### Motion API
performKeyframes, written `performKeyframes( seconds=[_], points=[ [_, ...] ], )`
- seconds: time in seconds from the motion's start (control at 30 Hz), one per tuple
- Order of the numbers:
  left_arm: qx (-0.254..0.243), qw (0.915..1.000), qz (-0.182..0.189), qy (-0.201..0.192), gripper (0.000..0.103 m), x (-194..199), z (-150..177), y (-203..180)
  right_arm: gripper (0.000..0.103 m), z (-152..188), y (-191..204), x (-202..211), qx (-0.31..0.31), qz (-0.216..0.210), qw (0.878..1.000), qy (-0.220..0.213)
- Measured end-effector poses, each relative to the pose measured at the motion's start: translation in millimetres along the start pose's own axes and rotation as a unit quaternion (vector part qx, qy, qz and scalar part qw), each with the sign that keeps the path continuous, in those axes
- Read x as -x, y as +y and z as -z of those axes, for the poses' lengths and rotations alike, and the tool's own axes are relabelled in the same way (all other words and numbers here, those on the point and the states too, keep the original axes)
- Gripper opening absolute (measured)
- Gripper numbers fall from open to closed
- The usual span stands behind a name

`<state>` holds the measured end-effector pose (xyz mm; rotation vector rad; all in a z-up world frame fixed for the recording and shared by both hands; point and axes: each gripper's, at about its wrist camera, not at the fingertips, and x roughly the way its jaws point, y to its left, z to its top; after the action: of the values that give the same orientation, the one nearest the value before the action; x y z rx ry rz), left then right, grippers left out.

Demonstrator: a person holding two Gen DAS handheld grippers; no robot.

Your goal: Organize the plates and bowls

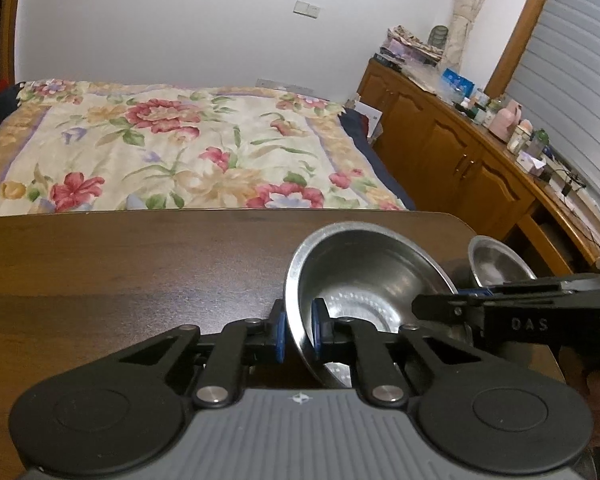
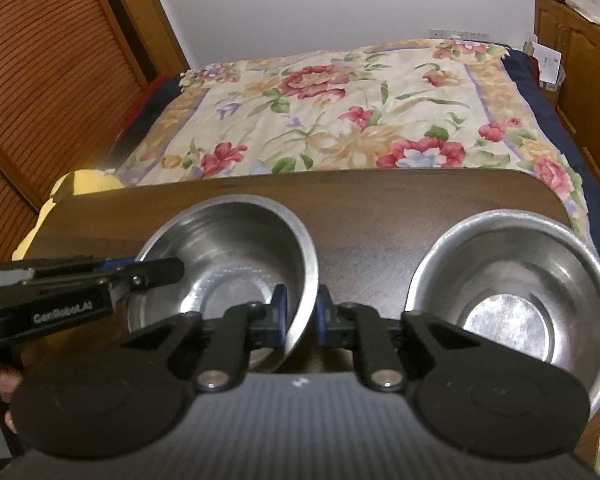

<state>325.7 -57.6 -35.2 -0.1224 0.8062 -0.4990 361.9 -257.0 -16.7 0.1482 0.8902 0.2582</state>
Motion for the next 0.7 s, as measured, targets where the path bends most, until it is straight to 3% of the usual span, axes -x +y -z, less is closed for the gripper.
performKeyframes(
  seconds=[0.7],
  points=[
    [-0.040, 0.9979, 0.004, -0.051, 0.011, 64, -13, -39, 0.011, -8, -5, 58, -0.010, -0.020, 0.998, -0.066]
  ],
)
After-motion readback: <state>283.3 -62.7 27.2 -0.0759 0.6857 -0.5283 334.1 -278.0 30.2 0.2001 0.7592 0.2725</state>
